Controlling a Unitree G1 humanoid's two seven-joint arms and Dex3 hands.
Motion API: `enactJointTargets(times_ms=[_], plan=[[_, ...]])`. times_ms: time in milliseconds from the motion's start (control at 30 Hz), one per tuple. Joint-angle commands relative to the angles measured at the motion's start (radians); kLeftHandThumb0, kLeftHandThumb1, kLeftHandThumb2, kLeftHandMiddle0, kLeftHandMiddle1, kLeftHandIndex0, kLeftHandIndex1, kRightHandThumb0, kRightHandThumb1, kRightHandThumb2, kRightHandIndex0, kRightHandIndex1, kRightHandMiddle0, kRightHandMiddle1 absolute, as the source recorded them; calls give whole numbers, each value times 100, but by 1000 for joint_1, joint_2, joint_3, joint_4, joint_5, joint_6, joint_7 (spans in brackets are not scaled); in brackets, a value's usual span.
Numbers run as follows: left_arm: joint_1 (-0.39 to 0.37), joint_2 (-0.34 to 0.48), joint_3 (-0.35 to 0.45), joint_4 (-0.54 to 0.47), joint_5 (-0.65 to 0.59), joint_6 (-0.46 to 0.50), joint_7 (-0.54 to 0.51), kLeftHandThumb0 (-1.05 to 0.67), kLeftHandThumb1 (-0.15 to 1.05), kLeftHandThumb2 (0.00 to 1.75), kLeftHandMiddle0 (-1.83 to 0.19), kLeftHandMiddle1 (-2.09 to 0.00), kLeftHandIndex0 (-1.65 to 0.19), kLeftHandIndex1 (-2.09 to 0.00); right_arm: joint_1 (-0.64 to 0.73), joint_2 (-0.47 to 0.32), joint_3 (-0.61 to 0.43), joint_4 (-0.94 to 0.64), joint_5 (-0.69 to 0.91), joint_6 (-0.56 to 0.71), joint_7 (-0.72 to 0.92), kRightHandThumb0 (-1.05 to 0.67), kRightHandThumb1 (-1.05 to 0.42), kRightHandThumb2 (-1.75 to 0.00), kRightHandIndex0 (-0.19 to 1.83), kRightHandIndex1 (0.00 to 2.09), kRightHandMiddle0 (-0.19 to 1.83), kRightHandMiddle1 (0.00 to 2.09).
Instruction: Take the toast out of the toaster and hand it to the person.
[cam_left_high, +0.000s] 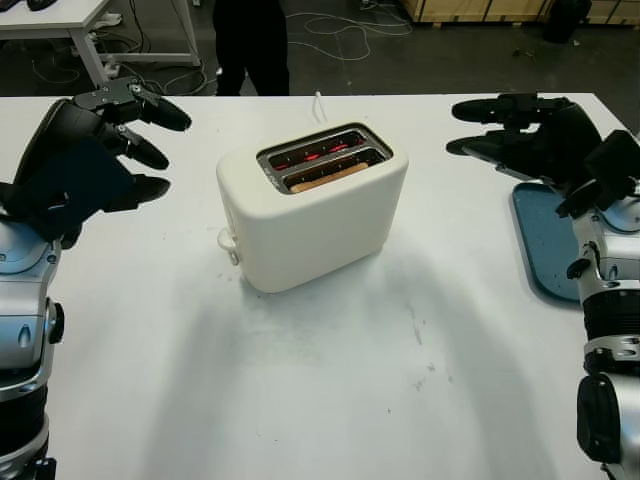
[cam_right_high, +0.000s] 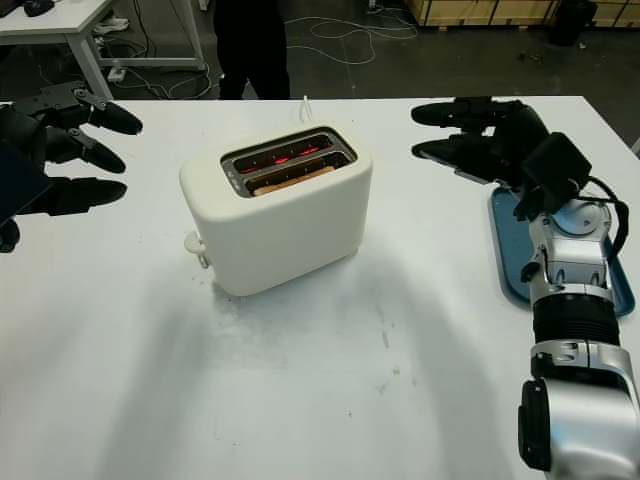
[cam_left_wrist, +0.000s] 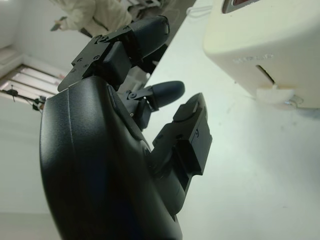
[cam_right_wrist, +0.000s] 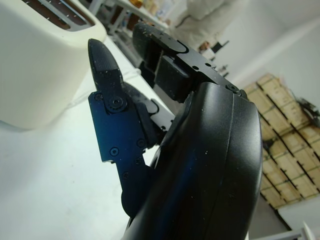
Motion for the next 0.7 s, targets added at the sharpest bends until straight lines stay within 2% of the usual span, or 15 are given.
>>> enactJointTargets(times_ms=[0, 500, 667], plan=[[-2, 3, 1, -3, 4, -5, 4, 52, 92, 15, -50, -129, -47, -100, -5, -3, 4, -10, 0, 12, -2, -44, -84, 0, 107, 0, 93, 0], [-3, -2, 1, -12, 2, 18, 7, 52, 92, 17, -47, -129, -46, -101, -6, -3, 2, -19, 3, 31, -3, -42, -84, 0, 106, 0, 93, 0], [1, -5, 5, -2, -1, -8, 7, 53, 92, 16, -48, -131, -47, -102, -6, -1, 2, -19, 4, 26, -2, -43, -84, 0, 107, 0, 93, 0]])
